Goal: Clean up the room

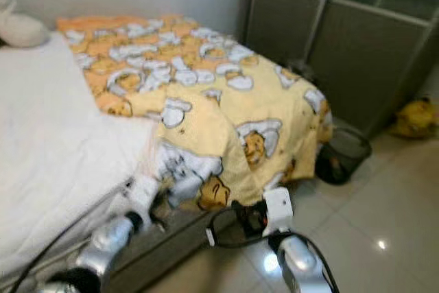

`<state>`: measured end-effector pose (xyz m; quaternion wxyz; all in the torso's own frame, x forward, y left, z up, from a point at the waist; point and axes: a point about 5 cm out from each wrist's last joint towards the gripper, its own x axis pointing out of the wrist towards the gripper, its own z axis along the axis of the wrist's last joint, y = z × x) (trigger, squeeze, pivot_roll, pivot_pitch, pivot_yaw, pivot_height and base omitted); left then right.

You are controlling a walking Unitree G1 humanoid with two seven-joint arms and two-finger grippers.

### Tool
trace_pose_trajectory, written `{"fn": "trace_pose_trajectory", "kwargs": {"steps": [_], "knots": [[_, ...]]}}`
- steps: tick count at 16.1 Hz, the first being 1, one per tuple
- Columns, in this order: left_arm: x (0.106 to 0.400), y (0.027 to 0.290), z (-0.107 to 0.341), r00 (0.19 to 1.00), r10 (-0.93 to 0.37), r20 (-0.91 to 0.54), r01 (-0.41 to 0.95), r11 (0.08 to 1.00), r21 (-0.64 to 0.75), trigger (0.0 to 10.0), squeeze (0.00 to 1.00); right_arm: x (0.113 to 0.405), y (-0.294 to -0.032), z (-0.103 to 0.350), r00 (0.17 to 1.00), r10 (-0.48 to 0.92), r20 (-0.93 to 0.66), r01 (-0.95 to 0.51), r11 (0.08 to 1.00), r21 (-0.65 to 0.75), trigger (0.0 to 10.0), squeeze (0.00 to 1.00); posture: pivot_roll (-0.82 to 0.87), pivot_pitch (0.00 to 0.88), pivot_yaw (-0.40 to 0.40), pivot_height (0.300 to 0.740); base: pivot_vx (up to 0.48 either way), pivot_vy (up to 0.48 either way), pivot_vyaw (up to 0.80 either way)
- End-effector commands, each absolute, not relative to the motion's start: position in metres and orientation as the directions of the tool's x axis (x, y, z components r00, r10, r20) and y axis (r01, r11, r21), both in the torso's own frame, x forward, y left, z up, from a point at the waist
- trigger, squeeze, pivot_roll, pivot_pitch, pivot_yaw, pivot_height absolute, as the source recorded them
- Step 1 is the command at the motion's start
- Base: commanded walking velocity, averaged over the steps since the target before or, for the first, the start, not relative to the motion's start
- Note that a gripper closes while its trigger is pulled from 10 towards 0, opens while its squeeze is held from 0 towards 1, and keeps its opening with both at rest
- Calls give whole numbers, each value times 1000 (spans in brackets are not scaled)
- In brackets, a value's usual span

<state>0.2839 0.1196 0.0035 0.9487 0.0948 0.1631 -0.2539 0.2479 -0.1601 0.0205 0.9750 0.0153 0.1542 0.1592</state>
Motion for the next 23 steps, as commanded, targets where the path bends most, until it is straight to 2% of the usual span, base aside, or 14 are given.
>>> {"fn": "trace_pose_trajectory", "kwargs": {"steps": [1,2,3,5,12,16,18,23], "knots": [[279,110,1,764,-525,-376,595,798,94,10000,0,248,-161,20,903,315,-293,-306,949,78,10000,0,68,0,-5,740,0,0,0],[269,101,-6,690,-596,-411,675,735,67,10000,0,246,-161,19,900,319,-298,-310,947,79,10000,0,67,0,-5,740,0,0,0],[250,88,-15,577,-699,-423,778,629,22,10000,0,244,-161,17,897,322,-304,-313,947,79,10000,0,62,0,-11,740,0,0,0],[247,81,-15,551,-728,-407,796,606,-8,10000,0,242,-162,16,895,323,-308,-315,946,77,10000,0,55,0,-16,740,0,0,0],[261,87,-8,618,-680,-394,742,670,8,10000,0,242,-166,16,892,323,-315,-318,946,68,10000,0,49,0,-19,740,0,0,0],[245,109,-25,591,-647,-481,749,662,30,10000,0,238,-165,14,889,326,-321,-321,945,70,10000,0,48,2,-19,740,0,0,0],[250,114,-19,636,-635,-439,712,702,18,10000,0,238,-166,14,888,325,-326,-321,945,69,10000,0,58,4,-22,740,0,0,0],[259,115,-12,682,-612,-400,677,735,30,10000,0,242,-164,15,886,334,-322,-331,941,68,10000,0,66,0,-25,740,0,0,0]]}}
